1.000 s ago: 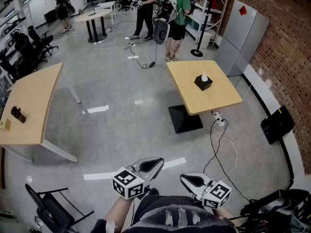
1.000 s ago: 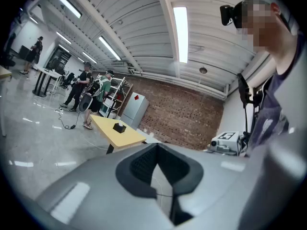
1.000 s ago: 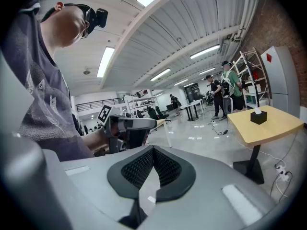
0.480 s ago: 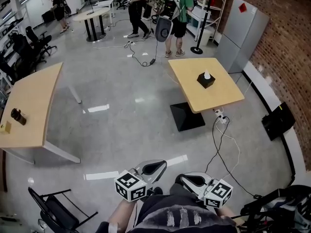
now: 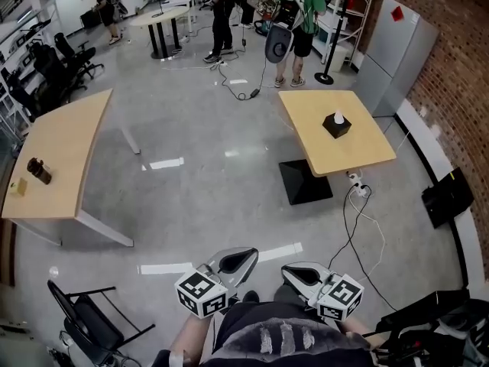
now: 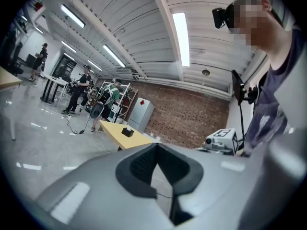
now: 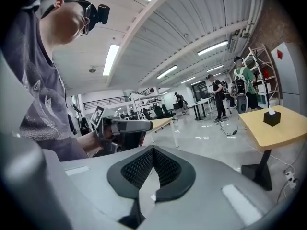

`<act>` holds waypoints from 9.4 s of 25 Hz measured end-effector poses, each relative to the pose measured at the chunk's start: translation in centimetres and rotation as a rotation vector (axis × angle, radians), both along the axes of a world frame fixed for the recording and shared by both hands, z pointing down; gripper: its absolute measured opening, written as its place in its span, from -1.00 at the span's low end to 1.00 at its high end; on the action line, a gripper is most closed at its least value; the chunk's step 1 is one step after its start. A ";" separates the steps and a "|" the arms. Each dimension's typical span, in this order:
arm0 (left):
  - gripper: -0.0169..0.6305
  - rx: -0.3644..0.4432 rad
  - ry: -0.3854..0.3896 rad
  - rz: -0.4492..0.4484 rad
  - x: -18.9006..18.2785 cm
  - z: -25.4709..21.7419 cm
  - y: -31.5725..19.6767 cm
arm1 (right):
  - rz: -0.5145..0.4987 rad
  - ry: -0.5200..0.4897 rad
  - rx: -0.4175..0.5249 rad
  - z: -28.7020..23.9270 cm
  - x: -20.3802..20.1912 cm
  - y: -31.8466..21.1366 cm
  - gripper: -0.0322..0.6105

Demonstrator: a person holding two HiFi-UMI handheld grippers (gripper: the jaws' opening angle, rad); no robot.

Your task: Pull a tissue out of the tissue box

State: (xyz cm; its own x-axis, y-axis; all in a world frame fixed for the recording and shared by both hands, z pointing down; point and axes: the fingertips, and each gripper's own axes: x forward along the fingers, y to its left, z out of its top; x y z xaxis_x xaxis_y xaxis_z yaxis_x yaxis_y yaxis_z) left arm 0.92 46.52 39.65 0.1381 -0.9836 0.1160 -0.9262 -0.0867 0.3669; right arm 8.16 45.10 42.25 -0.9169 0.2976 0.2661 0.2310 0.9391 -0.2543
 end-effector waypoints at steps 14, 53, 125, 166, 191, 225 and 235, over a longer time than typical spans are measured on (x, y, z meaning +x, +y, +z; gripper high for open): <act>-0.94 -0.095 -0.055 0.151 4.5 -1.3 -9.4 | 0.165 -0.116 -0.268 -0.1 3.4 -10.3 -0.90; -0.94 -0.058 -0.150 0.153 -2.1 -3.8 -32.1 | 0.168 -0.020 -0.411 1.2 -1.4 -30.5 -0.90; -0.94 -0.218 -0.143 0.195 -13.1 -2.5 -53.2 | 0.263 -0.077 -0.596 2.4 -14.8 -53.1 -0.90; -0.94 -0.106 -0.104 0.496 -28.1 -1.0 -58.5 | 0.607 0.036 -0.477 2.8 -25.8 -53.8 -0.90; -0.94 -0.275 -0.191 0.517 -23.1 3.4 -69.9 | 0.636 0.051 -0.514 6.8 -21.7 -59.9 -0.90; -0.62 -0.691 -0.230 0.458 -20.7 20.5 -79.0 | 0.687 0.153 -0.426 11.1 -20.1 -65.1 -0.90; -0.92 -0.659 -0.195 0.454 -20.8 19.5 -79.3 | 0.684 0.152 -0.416 11.3 -20.0 -65.1 -0.90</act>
State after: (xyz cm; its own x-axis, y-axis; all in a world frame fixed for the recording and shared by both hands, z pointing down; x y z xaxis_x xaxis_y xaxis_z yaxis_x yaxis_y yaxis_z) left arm -19.89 -32.81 59.13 0.4238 -0.5588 0.7129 -0.9051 -0.2911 0.3099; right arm -11.87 -20.03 53.55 -0.8946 -0.2130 0.3928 -0.4241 0.6817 -0.5962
